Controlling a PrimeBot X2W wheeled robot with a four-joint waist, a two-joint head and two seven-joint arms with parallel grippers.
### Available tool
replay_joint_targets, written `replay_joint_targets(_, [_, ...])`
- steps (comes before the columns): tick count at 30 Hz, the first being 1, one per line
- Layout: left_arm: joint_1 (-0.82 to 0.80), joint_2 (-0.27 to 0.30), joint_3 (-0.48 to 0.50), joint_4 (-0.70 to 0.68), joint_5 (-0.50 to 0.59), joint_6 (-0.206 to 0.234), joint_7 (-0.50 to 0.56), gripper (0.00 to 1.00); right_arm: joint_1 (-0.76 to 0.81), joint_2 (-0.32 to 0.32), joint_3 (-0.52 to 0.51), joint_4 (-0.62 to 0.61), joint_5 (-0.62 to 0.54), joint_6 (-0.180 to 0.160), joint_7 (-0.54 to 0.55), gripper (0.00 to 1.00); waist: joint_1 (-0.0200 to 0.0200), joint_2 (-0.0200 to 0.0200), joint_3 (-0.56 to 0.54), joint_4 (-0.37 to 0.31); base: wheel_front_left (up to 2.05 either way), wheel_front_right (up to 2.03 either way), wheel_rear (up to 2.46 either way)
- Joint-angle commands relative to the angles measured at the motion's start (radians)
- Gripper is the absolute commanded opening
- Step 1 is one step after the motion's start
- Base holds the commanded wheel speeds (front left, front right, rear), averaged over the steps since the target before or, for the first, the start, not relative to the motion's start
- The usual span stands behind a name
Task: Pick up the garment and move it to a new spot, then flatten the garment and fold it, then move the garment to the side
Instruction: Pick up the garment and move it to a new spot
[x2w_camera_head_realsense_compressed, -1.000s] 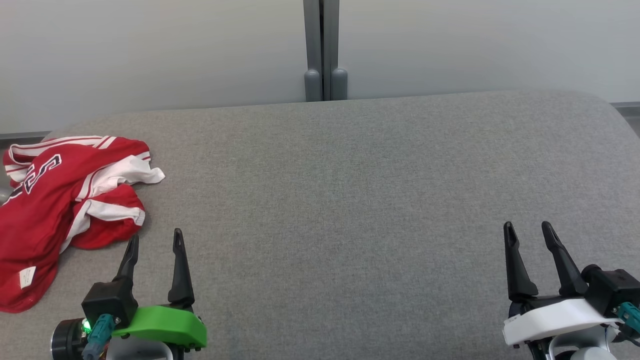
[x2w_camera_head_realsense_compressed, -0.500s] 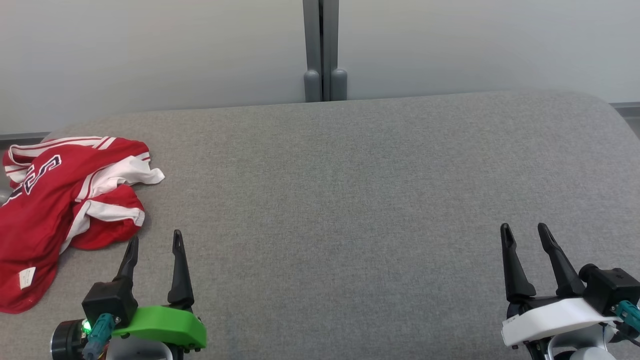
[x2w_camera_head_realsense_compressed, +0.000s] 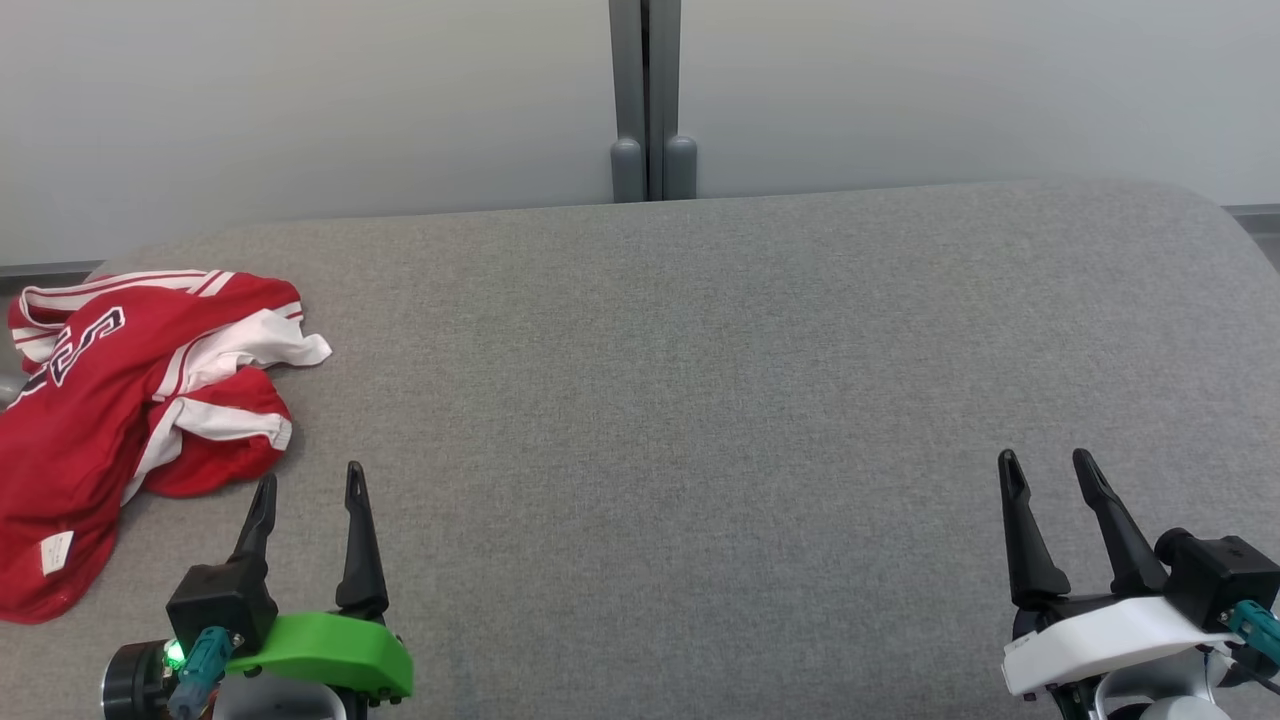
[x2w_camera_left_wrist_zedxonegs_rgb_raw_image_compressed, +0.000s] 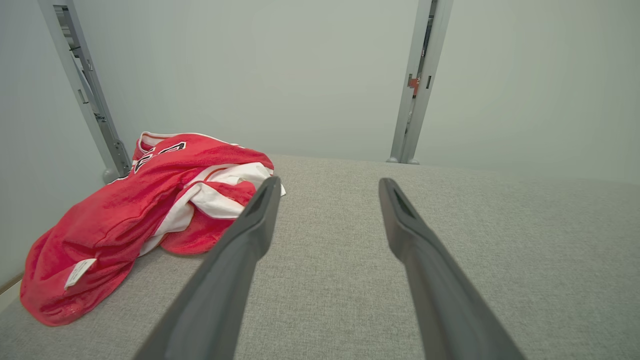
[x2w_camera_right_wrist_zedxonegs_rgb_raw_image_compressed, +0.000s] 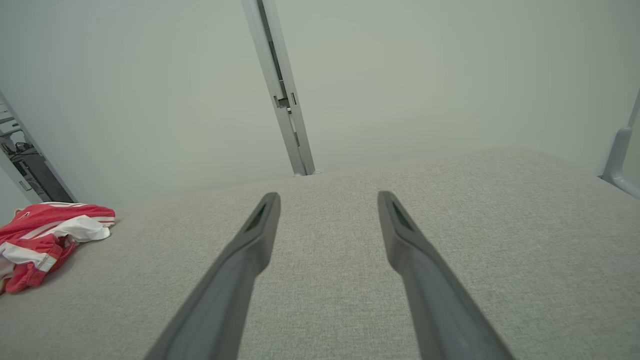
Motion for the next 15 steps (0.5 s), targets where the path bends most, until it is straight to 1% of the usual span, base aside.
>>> replay_joint_targets(1, [0.009,0.010,0.001,0.002,-0.001,0.003,-0.001,1.00,0.008,-0.001,0.000,-0.005,-0.005,0.000,0.004,1.00,0.0000,0.0000,0.000,0.001,0.00,0.00,0.00])
replay_joint_targets(7, [0.005,0.014,-0.004,-0.001,-0.003,0.005,-0.010,1.00,0.009,-0.001,-0.002,-0.008,-0.009,0.000,0.007,1.00,0.0000,0.0000,0.000,0.010,0.00,0.00,0.00])
replay_joint_targets(15, [-0.001,0.027,-0.005,0.001,0.008,0.014,-0.003,1.00,0.018,0.002,0.005,-0.016,-0.013,0.000,0.015,1.00,0.0000,0.0000,0.001,0.062,0.00,0.00,0.00])
